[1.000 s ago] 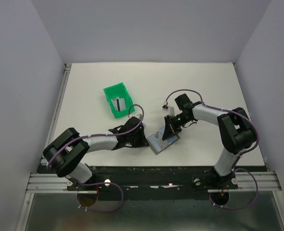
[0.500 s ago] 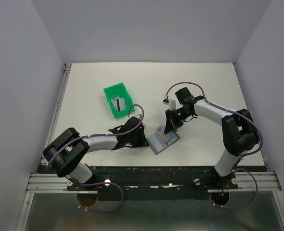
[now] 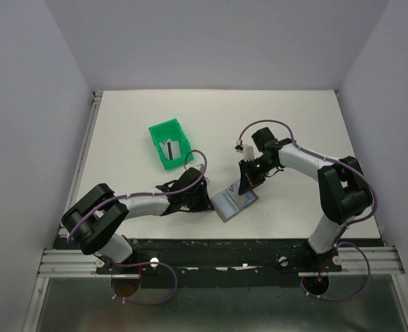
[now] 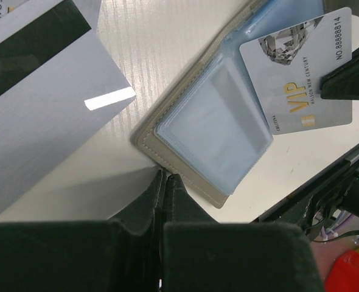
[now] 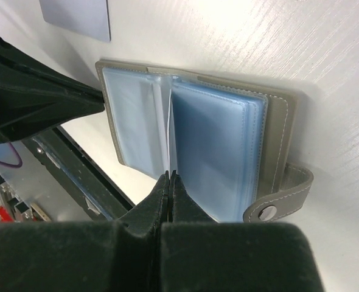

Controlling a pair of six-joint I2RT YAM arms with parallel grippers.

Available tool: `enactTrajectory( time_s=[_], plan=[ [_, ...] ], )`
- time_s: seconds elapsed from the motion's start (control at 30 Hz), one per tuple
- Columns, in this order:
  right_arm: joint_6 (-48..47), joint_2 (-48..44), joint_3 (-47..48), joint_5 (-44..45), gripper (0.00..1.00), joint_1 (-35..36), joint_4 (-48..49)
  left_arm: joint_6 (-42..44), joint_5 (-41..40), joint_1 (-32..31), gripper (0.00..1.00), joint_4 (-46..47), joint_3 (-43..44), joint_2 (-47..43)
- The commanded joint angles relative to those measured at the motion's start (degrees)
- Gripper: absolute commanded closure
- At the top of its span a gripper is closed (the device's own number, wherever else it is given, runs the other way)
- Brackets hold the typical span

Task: Put the credit cards into the card holder
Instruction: Insert the credit card into the card holder.

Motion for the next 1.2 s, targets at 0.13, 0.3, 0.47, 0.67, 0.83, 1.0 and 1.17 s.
enactTrajectory(
  time_s=[0.13,0.3,0.47,0.67,0.83,1.0,1.17],
  plan=[
    [0.5,1.46,-2.42,-3.89,1.0,0.84,3.32,0.67,-0.82,-0.26,1.0,-2.36,0.3,0.82],
    [1.11,1.9,-3.04,-6.26,1.0,1.28,5.16,0.67,-0.91,-0.26,1.0,-2.45,0.3,0.73],
    [1.64,1.38,-3.22,-8.45,1.0,1.37,6.57,0.49,-1.0,-0.26,1.0,-2.36,0.13,0.64],
    [1.56,2.43,-3.13,-10.04,0.99,1.37,6.58,0.49,-1.09,-0.26,1.0,-2.36,0.21,0.64],
    [1.99,3.31,-3.57,-11.36,1.0,1.72,6.66,0.49,-1.0,-0.26,1.0,-2.28,0.04,0.73],
    [2.96,3.92,-4.18,-12.94,1.0,2.34,6.31,0.49,-1.0,-0.26,1.0,-2.27,0.21,0.9],
    [5.68,1.99,-6.37,-11.63,1.0,3.13,6.57,0.49,-0.91,-0.26,1.0,-2.01,0.48,1.08]
  ],
)
